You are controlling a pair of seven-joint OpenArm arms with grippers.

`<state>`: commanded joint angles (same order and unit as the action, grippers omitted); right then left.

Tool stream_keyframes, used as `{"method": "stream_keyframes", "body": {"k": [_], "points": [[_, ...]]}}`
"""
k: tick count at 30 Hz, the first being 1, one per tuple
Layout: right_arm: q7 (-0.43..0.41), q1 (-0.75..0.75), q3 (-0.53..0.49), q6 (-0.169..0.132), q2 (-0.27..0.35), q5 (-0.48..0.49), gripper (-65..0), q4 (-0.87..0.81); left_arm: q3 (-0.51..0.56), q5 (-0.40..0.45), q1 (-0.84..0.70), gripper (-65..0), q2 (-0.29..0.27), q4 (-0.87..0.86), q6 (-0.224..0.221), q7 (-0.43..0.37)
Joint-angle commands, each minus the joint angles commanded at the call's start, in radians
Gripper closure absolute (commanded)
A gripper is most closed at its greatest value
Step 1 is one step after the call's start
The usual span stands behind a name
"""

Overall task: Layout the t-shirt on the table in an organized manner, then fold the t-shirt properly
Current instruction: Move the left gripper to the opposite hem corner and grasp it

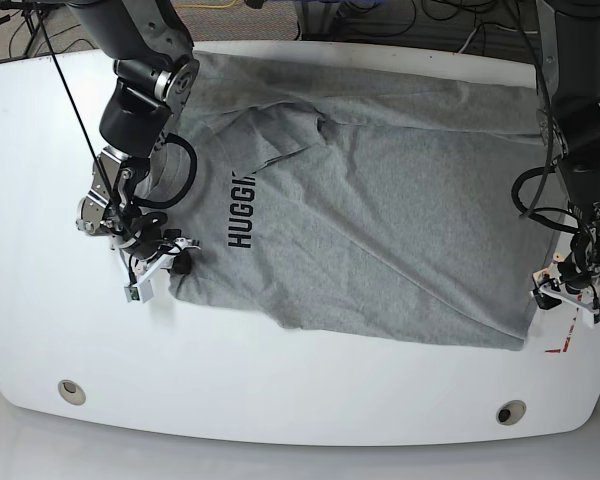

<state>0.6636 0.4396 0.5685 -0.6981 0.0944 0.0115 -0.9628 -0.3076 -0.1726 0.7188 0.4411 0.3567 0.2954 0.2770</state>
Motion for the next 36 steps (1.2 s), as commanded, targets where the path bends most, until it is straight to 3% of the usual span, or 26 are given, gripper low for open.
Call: {"method": "stream_keyframes", "body": {"k": [10, 15, 23, 25, 31, 36], "points": [[0.0, -0.017, 0.0, 0.0, 0.003, 0.005, -3.8, -0.008, 0.002, 0.037, 0.006, -38.9, -0.009, -0.041, 0.0, -0.032], [0.0, -0.018, 0.0, 0.0, 0.005, 0.006, -3.8, -0.008, 0.002, 0.087, 0.006, -38.9, -0.048, -0.041, 0.0, -0.032], [0.0, -0.02, 0.003, 0.0, 0.005, 0.008, -3.8, -0.008, 0.002, 0.095, 0.005, -37.9, -0.101, -0.041, 0.0, -0.029], [0.0, -0.02, 0.003, 0.0, 0.005, 0.008, -3.8, -0.008, 0.002, 0.095, 0.003, -33.9, -0.107, -0.041, 0.0, -0.029], [0.0, -0.02, 0.003, 0.0, 0.006, 0.008, -3.8, -0.008, 0.002, 0.095, 0.0, -10.3, -0.112, -0.037, 0.0, -0.034], [0.0, -0.02, 0.002, 0.0, 0.006, 0.005, -3.8, -0.008, 0.002, 0.095, 0.0, -3.6, -0.112, -0.035, 0.0, -0.034]]}}
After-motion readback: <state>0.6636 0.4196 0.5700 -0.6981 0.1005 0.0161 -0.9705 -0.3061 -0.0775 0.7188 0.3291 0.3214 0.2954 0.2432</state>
